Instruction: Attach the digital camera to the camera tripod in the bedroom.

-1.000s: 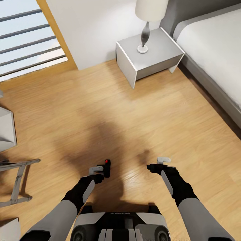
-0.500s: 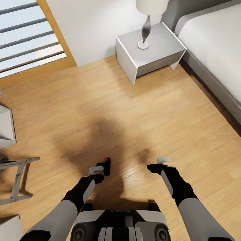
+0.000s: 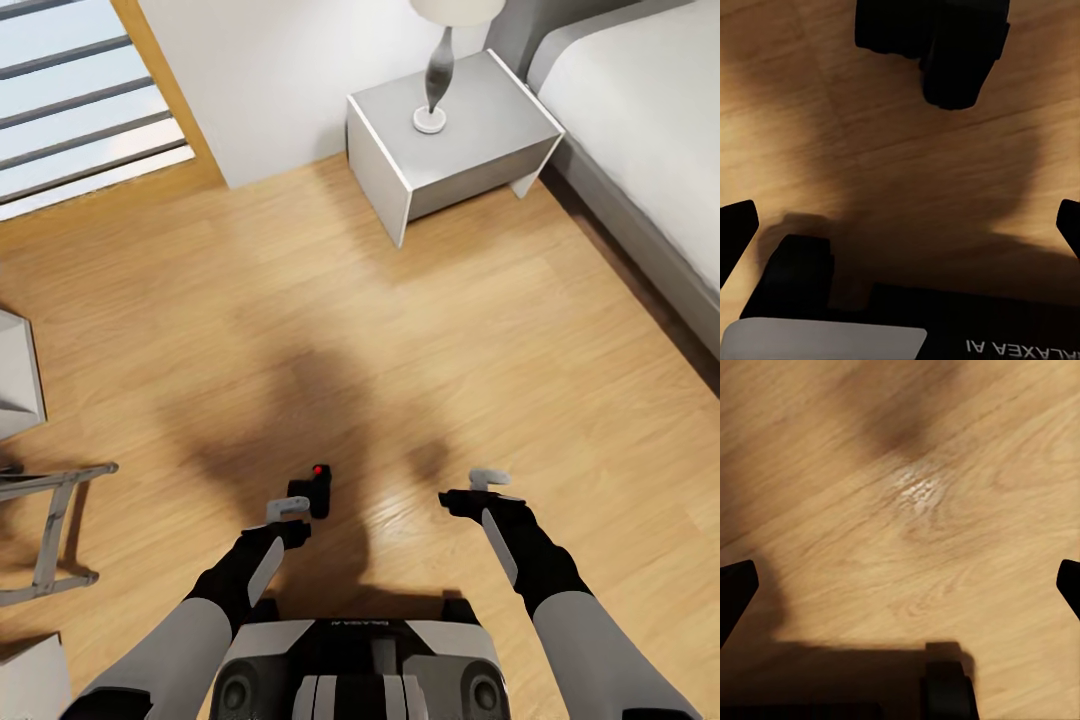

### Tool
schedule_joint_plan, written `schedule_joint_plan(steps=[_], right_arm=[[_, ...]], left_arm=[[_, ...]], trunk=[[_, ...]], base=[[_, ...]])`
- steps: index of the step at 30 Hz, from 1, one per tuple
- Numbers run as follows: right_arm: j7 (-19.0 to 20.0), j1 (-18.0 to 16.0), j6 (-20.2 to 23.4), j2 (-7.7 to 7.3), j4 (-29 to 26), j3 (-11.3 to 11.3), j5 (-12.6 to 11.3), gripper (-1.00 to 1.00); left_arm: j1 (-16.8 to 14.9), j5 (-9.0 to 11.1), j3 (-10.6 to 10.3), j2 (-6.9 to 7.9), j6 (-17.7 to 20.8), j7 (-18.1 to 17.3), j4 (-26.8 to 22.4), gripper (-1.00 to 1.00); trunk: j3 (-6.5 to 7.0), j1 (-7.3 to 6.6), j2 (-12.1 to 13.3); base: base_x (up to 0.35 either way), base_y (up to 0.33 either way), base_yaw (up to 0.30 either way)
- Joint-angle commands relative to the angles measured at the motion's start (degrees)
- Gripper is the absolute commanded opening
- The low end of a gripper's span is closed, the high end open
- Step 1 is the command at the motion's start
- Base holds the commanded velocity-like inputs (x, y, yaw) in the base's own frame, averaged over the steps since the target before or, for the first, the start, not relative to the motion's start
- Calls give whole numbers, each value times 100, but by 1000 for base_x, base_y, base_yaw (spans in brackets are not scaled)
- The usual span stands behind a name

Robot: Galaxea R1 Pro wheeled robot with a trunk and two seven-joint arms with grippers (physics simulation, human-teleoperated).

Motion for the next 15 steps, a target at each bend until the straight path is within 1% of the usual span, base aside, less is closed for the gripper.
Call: schedule_joint_plan(steps=[1,7,15], right_arm=[[-2,0,28,5,-9,-17,-29,100],[7,0,50,3,-10,-17,-33,100],[27,0,63,-2,-9,-23,-43,100]], left_arm=[[1,60,-11,0,26,40,-11,100],[1,56,-10,0,18,46,-13,100],[1,76,-15,-8,29,29,-36,100]], trunk=[[-12,0,-2],[-58,0,-2],[-76,0,-2]], base=[[0,0,0],[0,0,0],[0,0,0]])
